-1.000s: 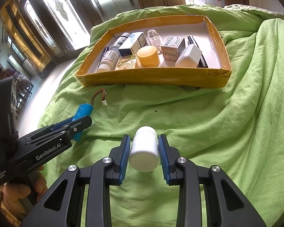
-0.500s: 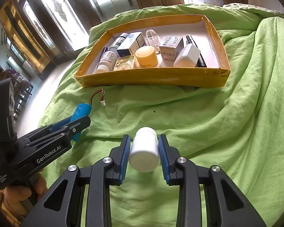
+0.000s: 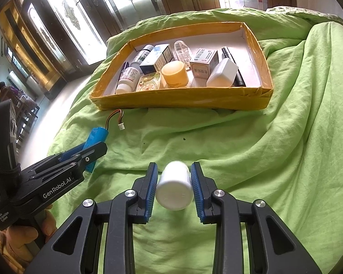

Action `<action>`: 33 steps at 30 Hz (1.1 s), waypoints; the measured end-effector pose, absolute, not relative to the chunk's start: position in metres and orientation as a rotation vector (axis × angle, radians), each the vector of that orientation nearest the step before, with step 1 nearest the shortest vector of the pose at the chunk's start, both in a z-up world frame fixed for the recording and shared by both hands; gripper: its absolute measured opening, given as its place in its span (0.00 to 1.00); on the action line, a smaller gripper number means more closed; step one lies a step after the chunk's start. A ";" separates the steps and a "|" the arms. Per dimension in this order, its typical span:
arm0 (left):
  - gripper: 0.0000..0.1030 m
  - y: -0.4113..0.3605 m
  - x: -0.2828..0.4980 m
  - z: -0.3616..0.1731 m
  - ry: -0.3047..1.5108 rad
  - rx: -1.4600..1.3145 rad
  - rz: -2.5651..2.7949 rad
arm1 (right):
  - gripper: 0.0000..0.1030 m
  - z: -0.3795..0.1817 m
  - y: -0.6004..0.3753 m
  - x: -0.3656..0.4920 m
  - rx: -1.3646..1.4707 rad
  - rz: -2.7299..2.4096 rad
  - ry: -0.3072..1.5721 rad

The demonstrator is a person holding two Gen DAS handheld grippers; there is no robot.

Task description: Organize rigid objects

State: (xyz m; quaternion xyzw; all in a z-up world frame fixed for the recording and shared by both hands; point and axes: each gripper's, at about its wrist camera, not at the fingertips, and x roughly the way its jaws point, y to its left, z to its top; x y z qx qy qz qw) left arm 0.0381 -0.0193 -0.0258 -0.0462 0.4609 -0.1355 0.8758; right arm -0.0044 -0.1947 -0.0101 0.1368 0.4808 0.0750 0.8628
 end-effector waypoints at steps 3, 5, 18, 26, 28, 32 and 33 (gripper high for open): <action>0.33 -0.015 0.037 -0.017 0.944 -0.124 -0.294 | 0.12 -0.004 -0.198 -0.005 0.295 0.154 0.993; 0.33 -0.015 0.037 -0.010 0.924 -0.126 -0.297 | 0.01 0.001 -0.203 -0.003 0.321 0.164 0.989; 0.33 -0.009 0.041 -0.011 0.933 -0.162 -0.312 | 0.53 -0.013 -0.243 0.009 0.521 0.269 1.304; 0.33 -0.011 0.041 -0.011 0.939 -0.161 -0.323 | 0.30 -0.044 -0.198 0.024 0.299 0.302 1.392; 0.33 -0.010 0.041 -0.008 0.935 -0.170 -0.328 | 0.29 -0.058 -0.187 0.024 0.240 0.285 1.429; 0.33 -0.010 0.046 0.004 0.924 -0.188 -0.344 | 0.29 -0.045 -0.186 0.023 0.258 0.288 1.371; 0.33 -0.010 0.049 0.009 0.916 -0.186 -0.347 | 0.29 -0.037 -0.188 0.023 0.277 0.294 1.343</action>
